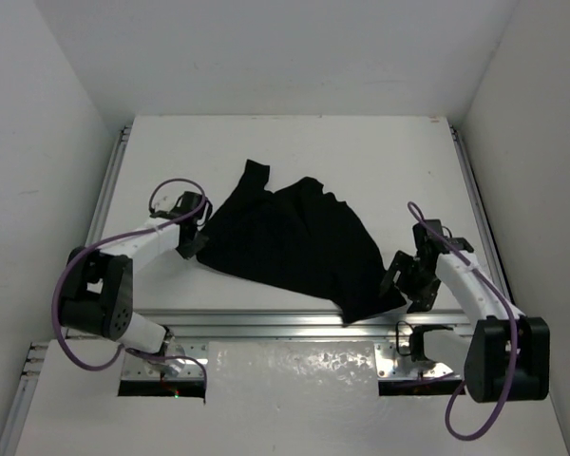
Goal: Fold and stack the t-shirts
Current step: Flatten out the tshirt
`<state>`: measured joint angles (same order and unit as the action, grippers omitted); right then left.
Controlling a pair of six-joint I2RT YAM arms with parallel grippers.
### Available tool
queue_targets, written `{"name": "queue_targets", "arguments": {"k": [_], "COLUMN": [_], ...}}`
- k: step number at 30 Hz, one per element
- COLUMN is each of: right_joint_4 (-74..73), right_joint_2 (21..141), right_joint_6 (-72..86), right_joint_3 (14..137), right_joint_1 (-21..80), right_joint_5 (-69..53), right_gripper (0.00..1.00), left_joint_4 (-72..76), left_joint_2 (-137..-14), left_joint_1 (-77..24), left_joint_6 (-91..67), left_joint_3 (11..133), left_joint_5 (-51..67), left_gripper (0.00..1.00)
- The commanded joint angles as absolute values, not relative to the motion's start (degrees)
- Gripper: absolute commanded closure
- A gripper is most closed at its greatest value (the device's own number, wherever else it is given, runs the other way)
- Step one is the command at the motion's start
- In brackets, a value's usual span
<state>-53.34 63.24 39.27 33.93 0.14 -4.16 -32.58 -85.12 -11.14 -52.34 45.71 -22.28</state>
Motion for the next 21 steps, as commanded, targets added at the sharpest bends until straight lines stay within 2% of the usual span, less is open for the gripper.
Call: {"name": "queue_targets", "arguments": {"k": [1,3,7,18,21], "right_joint_4": [-48.4,-44.9,-42.5,-39.8,-38.0], "right_joint_2": [66.9,67.5,68.0,74.8,77.6], "right_joint_6": [41.3,41.0,39.9,34.3,33.2], "right_joint_3": [30.7,28.8,29.2,32.8,32.9], "right_joint_1": [0.3,0.3,0.3,0.3,0.3], "right_joint_5": [-3.9,-2.8,0.9,5.2,3.1], "right_gripper": [0.24,0.33,0.36,0.34,0.38], "left_joint_4": [-32.6,-31.9,-30.4,-29.9,-29.9], "left_joint_2": [-81.8,-82.5,-82.8,-83.7,-83.8], "left_joint_1": [-10.0,-9.9,-9.9,-9.9,-9.9], "left_joint_6": [-53.1,-52.7,-51.9,-50.1,-49.7], "left_joint_3": [44.5,43.9,43.2,44.5,44.9], "left_joint_5": [-23.6,-21.7,-20.3,-19.2,-19.2], "left_gripper": [1.0,1.0,1.0,1.0,1.0]}}
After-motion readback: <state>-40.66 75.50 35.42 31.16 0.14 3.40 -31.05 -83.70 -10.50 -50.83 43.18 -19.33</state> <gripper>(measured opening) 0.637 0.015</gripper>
